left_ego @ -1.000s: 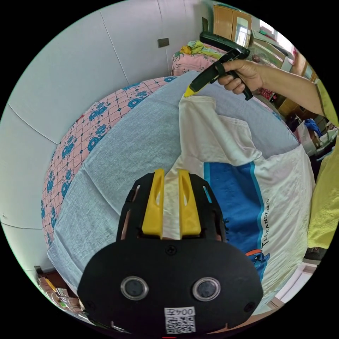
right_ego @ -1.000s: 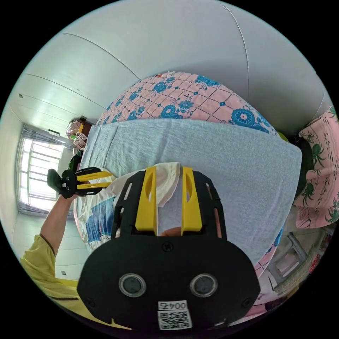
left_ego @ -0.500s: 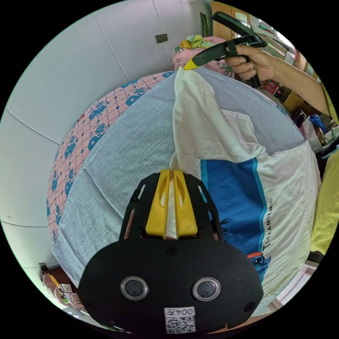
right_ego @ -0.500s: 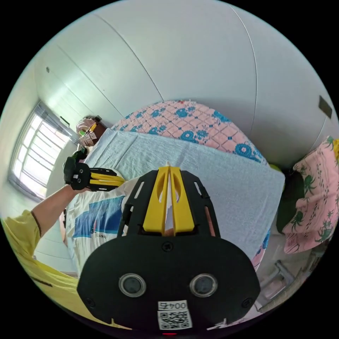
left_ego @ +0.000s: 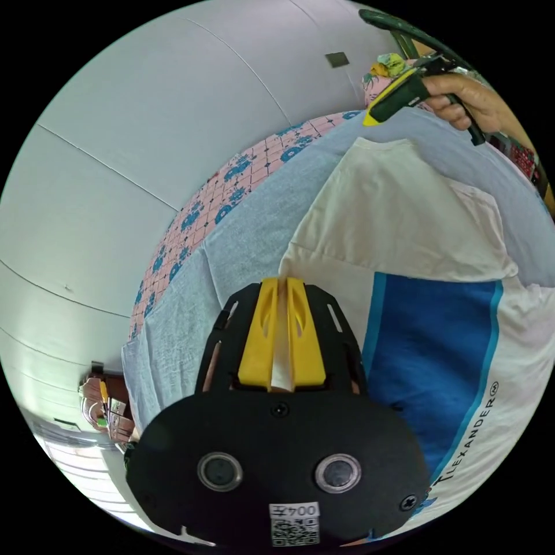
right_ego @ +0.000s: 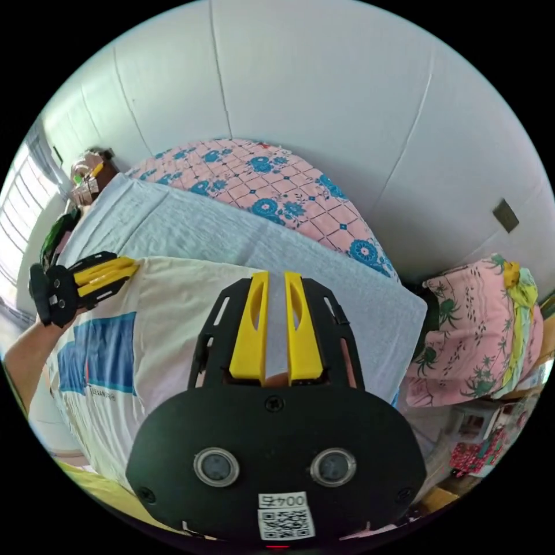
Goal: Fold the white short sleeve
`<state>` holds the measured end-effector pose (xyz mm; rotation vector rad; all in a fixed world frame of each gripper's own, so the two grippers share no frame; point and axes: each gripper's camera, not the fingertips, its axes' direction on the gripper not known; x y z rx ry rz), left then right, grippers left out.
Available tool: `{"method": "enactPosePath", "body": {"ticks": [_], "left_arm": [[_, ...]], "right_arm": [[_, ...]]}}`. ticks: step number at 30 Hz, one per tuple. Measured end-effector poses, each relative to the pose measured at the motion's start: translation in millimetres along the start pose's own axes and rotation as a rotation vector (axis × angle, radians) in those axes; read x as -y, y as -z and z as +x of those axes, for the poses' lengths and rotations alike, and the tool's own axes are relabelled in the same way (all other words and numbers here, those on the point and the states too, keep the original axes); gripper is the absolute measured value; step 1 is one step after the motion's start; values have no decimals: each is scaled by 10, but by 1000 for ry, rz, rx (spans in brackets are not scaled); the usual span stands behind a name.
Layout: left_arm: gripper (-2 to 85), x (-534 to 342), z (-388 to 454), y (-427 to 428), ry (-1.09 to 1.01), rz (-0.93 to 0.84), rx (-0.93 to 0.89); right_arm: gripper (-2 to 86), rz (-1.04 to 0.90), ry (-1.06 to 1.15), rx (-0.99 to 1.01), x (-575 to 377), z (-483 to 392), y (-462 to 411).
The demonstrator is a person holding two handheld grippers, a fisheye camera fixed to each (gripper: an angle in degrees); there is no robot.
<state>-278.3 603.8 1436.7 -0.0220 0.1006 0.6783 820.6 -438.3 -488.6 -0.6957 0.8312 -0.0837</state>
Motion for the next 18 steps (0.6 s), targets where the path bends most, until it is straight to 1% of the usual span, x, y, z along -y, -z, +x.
{"method": "enactPosePath", "body": {"ticks": [1,4,6,7,9,11,12,16,18], "left_arm": [[40,14,-44,10,8,-4,-10],[61,38,-376,134,84,22,-82],[66,-31,-807,307,256,78,-160],[66,-63,-924,357,307,90,-182],[63,-251,-1287,609,482,119,-254],[57,-480,-1400,844,584,156,-321],[54,-651,-1377,1009,618,172,-356],[41,-1197,-991,1528,629,161,-363],[31,-1613,-653,1814,645,112,-355]], "right_arm": [[80,9,-18,19,-17,74,57],[88,-22,-106,182,-241,462,294],[89,-96,-173,365,-589,714,368],[89,-117,-198,404,-685,774,371],[92,-161,-326,556,-1073,1010,354],[94,-184,-407,657,-1275,1154,296],[96,-181,-459,689,-1362,1249,258],[102,-162,-573,800,-1417,1497,96],[102,-142,-634,850,-1385,1640,7]]}}
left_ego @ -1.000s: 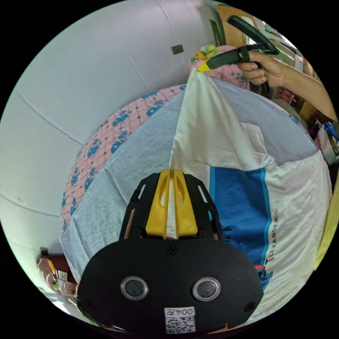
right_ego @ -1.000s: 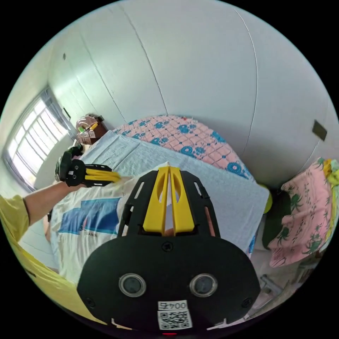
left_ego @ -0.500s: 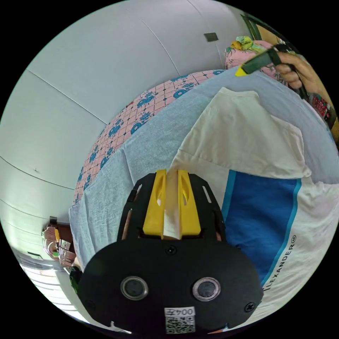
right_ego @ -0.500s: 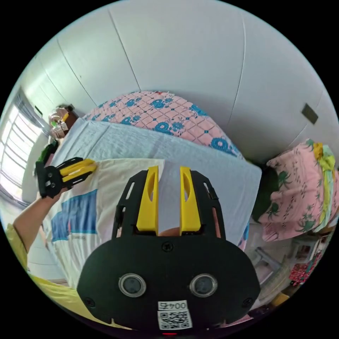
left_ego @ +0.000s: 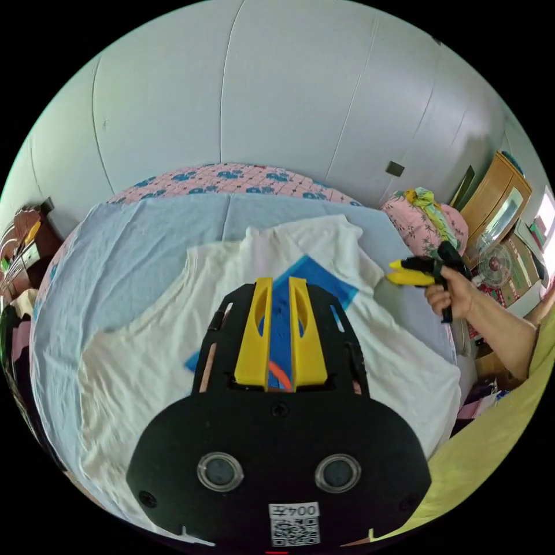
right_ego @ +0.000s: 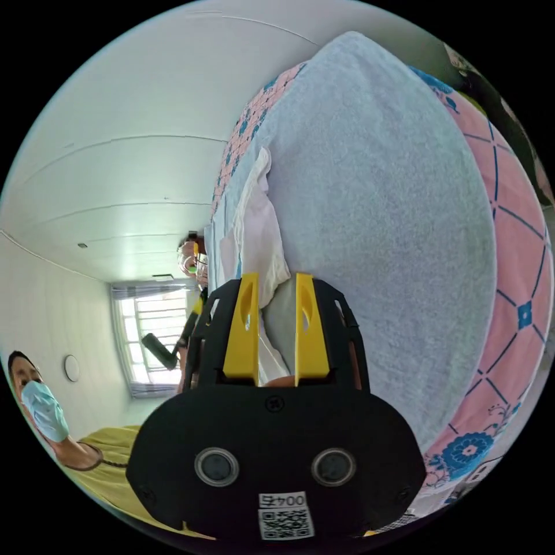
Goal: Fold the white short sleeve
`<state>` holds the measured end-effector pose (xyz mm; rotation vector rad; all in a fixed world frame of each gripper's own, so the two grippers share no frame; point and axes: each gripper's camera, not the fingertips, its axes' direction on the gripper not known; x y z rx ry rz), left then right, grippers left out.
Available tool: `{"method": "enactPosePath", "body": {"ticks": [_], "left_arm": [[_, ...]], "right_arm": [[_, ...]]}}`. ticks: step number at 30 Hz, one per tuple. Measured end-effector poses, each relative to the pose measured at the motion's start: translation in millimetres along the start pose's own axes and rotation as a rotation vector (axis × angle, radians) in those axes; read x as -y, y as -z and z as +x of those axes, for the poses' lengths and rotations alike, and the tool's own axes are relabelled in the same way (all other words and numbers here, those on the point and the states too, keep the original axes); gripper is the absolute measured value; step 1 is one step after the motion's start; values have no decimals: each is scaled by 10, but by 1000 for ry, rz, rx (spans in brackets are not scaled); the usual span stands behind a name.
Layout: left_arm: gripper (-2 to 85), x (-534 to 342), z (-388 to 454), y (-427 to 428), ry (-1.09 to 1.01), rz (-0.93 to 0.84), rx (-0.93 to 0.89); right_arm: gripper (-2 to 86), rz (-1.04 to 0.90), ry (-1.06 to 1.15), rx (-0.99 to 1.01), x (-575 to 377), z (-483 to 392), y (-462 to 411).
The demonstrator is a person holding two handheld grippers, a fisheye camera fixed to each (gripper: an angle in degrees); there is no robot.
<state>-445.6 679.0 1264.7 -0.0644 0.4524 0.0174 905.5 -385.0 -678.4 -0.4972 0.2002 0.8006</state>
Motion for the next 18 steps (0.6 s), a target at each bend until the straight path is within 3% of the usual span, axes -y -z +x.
{"method": "enactPosePath", "body": {"ticks": [9,18], "left_arm": [[22,-1463,120,389,248,-206,83],[17,-1312,128,483,285,-188,86]], "right_arm": [[104,44,-52,-24,299,75,62],[90,75,-132,35,314,356,-148]]}}
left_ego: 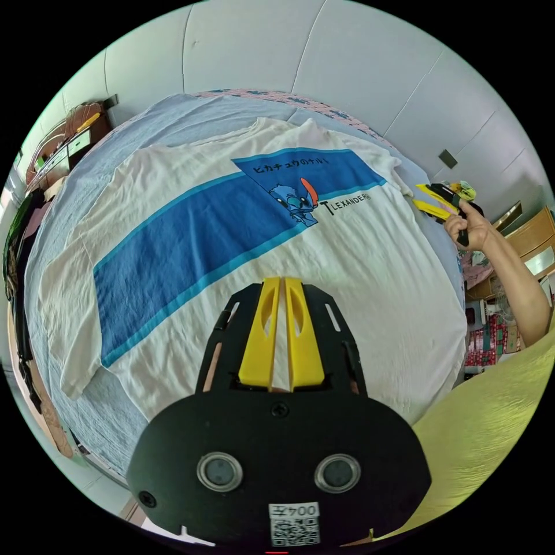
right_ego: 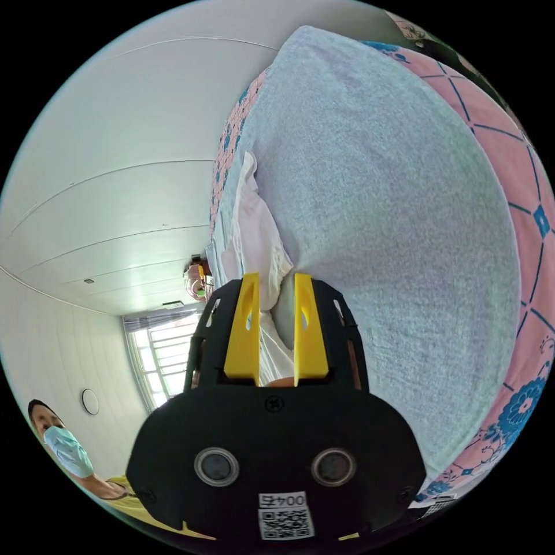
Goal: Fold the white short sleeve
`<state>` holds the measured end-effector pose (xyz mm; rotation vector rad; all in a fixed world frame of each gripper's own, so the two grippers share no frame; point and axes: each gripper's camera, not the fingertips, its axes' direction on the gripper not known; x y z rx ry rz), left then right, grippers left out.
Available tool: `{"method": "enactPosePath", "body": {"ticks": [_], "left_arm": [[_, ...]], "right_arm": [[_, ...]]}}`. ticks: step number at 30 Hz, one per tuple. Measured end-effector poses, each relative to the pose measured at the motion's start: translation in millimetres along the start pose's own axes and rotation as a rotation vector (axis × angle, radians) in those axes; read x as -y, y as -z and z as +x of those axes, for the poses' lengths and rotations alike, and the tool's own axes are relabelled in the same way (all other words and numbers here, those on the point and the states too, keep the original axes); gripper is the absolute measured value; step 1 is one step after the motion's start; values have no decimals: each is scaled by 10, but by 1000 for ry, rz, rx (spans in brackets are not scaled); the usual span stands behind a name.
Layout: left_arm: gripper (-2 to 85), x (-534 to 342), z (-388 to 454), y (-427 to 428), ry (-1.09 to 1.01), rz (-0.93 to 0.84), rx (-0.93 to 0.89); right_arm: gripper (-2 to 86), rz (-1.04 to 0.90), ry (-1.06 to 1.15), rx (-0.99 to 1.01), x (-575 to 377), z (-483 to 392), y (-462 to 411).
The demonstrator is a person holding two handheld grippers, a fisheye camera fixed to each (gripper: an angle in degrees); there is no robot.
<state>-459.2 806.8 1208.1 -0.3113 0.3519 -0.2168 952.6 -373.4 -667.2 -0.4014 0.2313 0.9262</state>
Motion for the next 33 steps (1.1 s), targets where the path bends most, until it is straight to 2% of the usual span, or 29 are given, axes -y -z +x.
{"method": "enactPosePath", "body": {"ticks": [7,12,16,19,22,24,27,33], "left_arm": [[17,120,170,103,-1,2,2],[16,178,320,179,0,7,-1],[14,203,410,227,-1,10,-12],[12,232,495,270,7,4,-22],[7,381,634,472,-16,56,12],[4,703,681,671,-57,161,22],[3,1422,677,707,-97,232,39],[2,3040,1020,268,-229,221,62]], "right_arm": [[24,53,13,-6,42,76,-377],[13,115,146,-329,-236,-44,-525],[43,92,202,-426,-369,71,-856],[64,143,299,-576,-545,-16,-1063],[59,220,540,-702,-822,-328,-1389],[55,178,746,-689,-927,-527,-1843],[60,74,895,-674,-866,-630,-2511],[49,-7,1066,-859,-585,-596,-3696]]}}
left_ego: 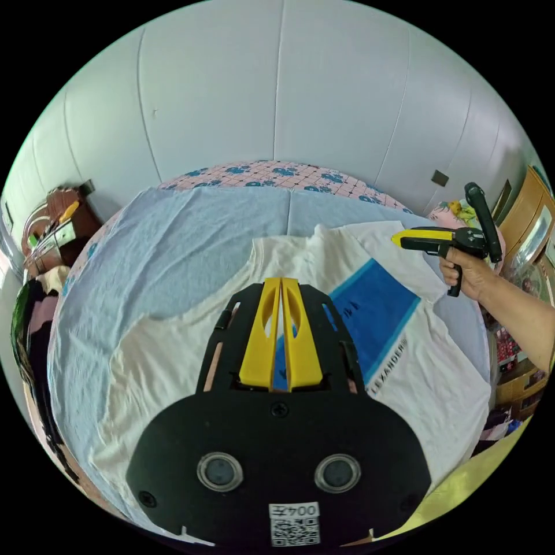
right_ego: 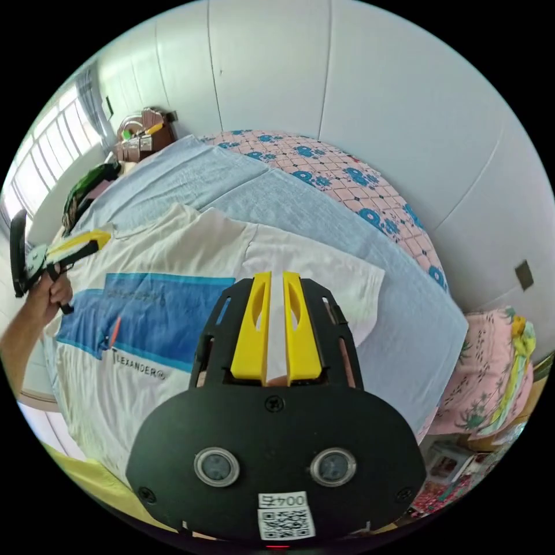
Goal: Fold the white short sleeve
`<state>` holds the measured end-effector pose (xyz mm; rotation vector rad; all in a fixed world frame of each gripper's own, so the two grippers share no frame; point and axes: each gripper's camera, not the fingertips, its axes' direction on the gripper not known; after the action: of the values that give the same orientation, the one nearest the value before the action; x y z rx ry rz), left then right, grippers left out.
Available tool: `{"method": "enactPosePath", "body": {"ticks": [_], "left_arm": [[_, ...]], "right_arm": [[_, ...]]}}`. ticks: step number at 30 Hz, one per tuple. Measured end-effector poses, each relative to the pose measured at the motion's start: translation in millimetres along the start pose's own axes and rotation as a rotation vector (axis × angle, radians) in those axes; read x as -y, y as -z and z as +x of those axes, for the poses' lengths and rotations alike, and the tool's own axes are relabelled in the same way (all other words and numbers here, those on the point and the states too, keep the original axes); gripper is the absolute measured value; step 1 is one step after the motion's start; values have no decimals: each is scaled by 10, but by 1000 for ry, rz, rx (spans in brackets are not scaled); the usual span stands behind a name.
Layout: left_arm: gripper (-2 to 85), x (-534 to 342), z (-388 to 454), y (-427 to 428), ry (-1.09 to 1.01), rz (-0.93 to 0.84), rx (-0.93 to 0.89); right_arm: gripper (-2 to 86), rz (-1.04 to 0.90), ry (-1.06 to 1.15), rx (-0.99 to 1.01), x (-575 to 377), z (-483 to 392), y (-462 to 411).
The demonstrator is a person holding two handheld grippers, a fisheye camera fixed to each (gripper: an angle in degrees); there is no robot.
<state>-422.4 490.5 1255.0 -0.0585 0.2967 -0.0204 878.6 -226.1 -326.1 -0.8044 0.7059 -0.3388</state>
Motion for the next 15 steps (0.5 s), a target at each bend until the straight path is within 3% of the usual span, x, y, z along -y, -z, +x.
{"method": "enactPosePath", "body": {"ticks": [5,15], "left_arm": [[2,753,279,-598,-84,-61,30],[3,1253,223,-887,37,-107,42]], "right_arm": [[52,-42,32,-44,188,-106,-586],[94,-81,117,-100,19,-92,-1345]]}}
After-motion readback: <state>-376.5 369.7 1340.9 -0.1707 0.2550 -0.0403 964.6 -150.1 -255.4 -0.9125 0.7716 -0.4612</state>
